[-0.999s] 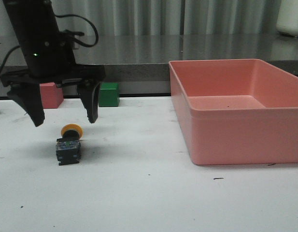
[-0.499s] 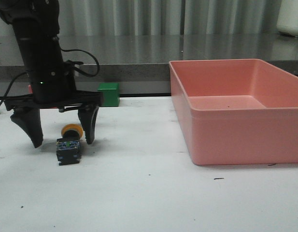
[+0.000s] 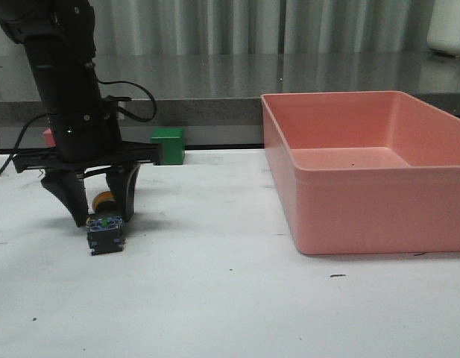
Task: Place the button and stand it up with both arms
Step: 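Lower the left gripper and grasp the button by its yellow cap, then lift the button, turn it upright, and set it down on its base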
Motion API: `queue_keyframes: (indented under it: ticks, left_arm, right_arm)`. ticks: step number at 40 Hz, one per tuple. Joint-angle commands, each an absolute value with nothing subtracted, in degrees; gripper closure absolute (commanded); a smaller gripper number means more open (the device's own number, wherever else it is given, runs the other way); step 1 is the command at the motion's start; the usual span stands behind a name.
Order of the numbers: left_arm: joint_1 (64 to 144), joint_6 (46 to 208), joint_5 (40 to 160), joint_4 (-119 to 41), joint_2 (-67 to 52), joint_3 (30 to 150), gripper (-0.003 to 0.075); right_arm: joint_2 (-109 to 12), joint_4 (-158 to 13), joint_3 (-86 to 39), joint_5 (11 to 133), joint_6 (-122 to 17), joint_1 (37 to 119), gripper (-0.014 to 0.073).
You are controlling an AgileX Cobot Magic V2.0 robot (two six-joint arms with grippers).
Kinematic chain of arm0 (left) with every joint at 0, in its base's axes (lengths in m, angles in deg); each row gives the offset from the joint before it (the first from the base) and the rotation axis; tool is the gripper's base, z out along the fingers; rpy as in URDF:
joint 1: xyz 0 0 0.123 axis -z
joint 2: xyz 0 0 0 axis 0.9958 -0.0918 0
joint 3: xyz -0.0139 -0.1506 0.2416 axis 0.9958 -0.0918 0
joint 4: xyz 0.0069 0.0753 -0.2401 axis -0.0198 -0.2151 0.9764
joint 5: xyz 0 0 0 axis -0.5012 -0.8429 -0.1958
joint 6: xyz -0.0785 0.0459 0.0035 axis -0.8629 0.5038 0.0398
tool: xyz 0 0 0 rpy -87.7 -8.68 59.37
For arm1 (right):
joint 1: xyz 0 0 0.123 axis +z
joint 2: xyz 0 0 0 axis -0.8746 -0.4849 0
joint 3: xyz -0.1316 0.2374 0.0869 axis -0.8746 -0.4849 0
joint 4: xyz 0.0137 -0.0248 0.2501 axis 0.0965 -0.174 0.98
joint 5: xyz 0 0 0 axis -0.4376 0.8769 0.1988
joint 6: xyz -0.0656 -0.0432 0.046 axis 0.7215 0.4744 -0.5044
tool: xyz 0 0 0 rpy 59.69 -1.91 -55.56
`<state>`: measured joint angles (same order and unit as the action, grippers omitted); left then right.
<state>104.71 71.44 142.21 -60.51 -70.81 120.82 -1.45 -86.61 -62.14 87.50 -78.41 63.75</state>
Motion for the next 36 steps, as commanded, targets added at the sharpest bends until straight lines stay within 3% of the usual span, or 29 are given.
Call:
queue_keyframes:
  ticks: [1, 7, 20, 26, 36]
  left_arm:
    - [104.55, 71.0, 141.09, -59.9, -67.89, 122.48, 0.0498]
    - [104.55, 71.0, 141.33, -59.9, -67.89, 122.48, 0.0586]
    - [105.01, 71.74, 140.05, -65.37, -62.94, 121.52, 0.0586]
    - [105.01, 71.64, 127.69, -67.05, -55.92, 113.35, 0.0586]
    - [104.77, 71.64, 94.31, -75.16, -42.31, 90.9, 0.0586]
  right_arm:
    - [-2.1, -87.15, -60.65, 83.05, -78.02, 63.58, 0.0662]
    - [-2.1, -87.15, -60.65, 83.05, -78.02, 63.58, 0.0662]
    - [-2.1, -87.15, -60.65, 83.05, -78.02, 63.58, 0.0662]
    - [-2.1, -87.15, -60.65, 83.05, -78.02, 63.58, 0.0662]
    - [-2.1, -87.15, -60.65, 83.05, -78.02, 63.58, 0.0662]
